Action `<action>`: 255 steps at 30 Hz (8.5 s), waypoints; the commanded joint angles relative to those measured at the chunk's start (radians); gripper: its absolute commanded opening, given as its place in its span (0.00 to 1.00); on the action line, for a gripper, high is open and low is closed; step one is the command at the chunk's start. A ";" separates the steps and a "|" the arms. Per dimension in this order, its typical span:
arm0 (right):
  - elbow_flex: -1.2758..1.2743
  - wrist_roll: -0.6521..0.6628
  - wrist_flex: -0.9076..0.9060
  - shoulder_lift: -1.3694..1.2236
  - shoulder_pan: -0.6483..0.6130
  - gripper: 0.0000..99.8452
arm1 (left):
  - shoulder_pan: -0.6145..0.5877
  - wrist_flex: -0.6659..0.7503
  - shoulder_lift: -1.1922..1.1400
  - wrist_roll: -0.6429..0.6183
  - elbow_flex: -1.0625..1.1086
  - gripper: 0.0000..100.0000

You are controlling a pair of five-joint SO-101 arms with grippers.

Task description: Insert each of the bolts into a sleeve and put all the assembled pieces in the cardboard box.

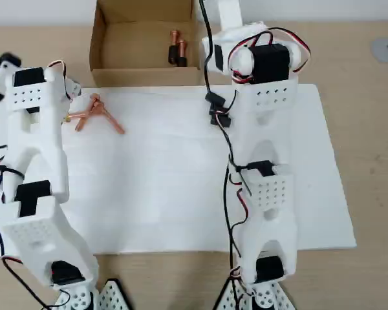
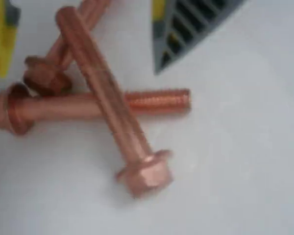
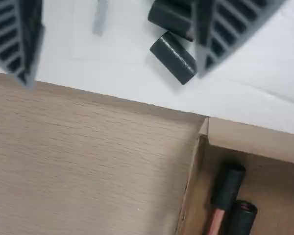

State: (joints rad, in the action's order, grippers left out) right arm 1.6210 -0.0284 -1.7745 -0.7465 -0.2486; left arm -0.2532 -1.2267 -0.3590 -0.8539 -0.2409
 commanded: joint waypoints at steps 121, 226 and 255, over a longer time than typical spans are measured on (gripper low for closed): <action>-0.114 0.009 -0.015 0.073 -0.015 0.25 | -0.158 -0.414 -0.053 0.697 -0.020 0.17; -0.799 1.003 0.061 0.031 0.008 0.26 | -0.146 0.683 1.989 0.764 1.637 0.01; -0.659 1.073 0.008 -0.262 0.068 0.26 | -0.146 0.634 1.997 0.769 1.663 0.01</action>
State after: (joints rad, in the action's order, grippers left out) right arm 0.9551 1.0334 -1.7469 -0.9920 -0.1933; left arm -0.4005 -0.5915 1.6187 -0.0821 1.4392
